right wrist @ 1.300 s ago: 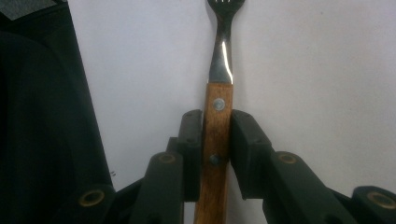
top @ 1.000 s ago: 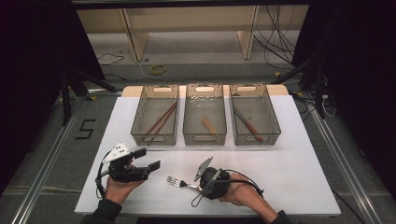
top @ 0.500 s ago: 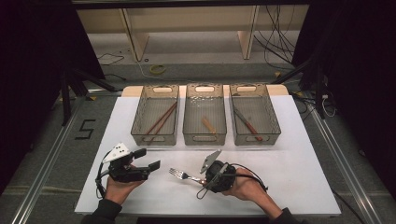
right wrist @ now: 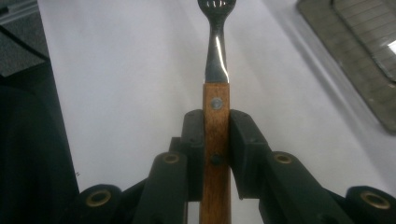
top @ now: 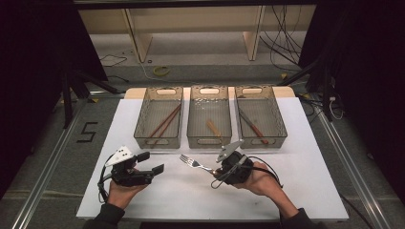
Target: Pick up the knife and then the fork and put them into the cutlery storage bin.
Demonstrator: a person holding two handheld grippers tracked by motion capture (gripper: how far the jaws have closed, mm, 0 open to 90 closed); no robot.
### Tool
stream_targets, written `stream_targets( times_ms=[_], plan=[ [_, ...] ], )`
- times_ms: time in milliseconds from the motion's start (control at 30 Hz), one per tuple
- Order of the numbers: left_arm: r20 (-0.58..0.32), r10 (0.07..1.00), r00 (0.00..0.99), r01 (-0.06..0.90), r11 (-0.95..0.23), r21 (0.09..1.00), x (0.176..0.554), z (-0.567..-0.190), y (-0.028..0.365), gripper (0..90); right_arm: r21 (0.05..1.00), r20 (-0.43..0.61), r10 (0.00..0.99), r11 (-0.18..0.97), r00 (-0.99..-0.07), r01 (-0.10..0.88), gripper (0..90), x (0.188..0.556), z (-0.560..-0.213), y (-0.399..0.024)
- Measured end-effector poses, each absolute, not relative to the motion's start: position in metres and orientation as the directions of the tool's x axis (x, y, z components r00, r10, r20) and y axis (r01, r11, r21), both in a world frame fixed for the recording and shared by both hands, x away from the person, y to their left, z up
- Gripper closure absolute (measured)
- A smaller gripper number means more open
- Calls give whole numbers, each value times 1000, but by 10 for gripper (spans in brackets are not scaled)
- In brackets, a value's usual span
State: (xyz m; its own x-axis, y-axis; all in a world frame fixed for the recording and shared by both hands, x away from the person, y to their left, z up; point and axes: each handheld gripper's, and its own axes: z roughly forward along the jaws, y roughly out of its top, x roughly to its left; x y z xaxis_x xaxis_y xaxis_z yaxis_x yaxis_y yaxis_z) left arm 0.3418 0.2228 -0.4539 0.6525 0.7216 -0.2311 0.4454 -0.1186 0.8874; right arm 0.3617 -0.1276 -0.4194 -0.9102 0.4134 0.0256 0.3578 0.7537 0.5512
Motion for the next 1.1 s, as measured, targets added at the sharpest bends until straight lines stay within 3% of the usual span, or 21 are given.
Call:
stream_targets(
  times_ms=[1100],
  plan=[
    [-232,723,651,446,-117,888,342,-454,223,175,680,11,598,583,-801,445,775,402,-379,-189]
  ],
)
